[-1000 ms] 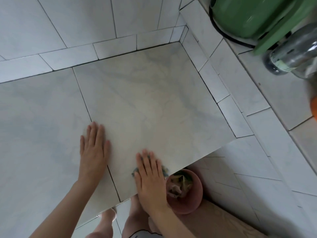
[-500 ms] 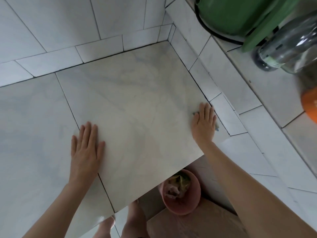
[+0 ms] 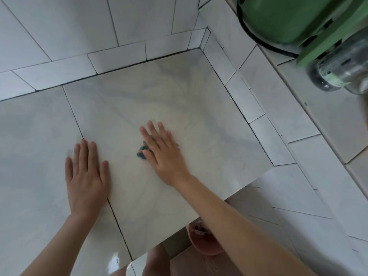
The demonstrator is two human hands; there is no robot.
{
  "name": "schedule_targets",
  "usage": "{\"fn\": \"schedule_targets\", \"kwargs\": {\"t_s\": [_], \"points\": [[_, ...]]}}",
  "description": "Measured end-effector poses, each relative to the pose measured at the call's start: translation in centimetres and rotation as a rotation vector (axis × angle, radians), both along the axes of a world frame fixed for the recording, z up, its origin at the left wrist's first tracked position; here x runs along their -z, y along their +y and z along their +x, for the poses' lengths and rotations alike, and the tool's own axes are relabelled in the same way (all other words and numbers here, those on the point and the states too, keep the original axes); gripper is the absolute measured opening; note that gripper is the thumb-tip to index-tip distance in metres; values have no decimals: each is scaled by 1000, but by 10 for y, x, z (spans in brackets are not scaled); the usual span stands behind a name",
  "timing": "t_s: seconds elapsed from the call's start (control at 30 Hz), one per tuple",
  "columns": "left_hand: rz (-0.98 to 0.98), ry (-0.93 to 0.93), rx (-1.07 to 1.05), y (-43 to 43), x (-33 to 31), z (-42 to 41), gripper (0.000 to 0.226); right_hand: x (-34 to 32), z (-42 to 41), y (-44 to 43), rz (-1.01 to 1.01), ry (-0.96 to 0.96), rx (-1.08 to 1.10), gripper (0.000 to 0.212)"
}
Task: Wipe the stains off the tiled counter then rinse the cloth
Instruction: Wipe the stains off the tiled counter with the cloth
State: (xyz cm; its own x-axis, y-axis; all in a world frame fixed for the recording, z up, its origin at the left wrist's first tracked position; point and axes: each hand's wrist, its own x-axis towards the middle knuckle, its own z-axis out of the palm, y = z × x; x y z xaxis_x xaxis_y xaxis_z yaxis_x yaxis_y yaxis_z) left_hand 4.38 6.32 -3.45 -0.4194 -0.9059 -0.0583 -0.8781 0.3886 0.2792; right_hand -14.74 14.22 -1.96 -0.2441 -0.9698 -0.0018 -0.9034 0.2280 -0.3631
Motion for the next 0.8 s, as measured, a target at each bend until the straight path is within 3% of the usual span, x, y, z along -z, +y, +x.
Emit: {"fn": "schedule_targets", "kwargs": {"t_s": [0.17,0.27,0.37,0.57,0.73,0.8], "points": [[-9,5,-12,0,0,-1,60,6,-29,15,86,106,-356,51],[-13,5,-15,1,-1,-1,60,15,-32,11,103,154,-357,52],[-15,-2,-12,0,-1,0,61,11,-56,1,90,139,-179,53],[-26,3,-15,1,-2,-1,60,7,-189,27,193,186,417,60],[-38,1,-21,1,-2,-2,60,13,-182,15,168,178,552,53],[-42,1,-23,1,-1,-2,60,12,-160,-3,160,170,495,52]]}}
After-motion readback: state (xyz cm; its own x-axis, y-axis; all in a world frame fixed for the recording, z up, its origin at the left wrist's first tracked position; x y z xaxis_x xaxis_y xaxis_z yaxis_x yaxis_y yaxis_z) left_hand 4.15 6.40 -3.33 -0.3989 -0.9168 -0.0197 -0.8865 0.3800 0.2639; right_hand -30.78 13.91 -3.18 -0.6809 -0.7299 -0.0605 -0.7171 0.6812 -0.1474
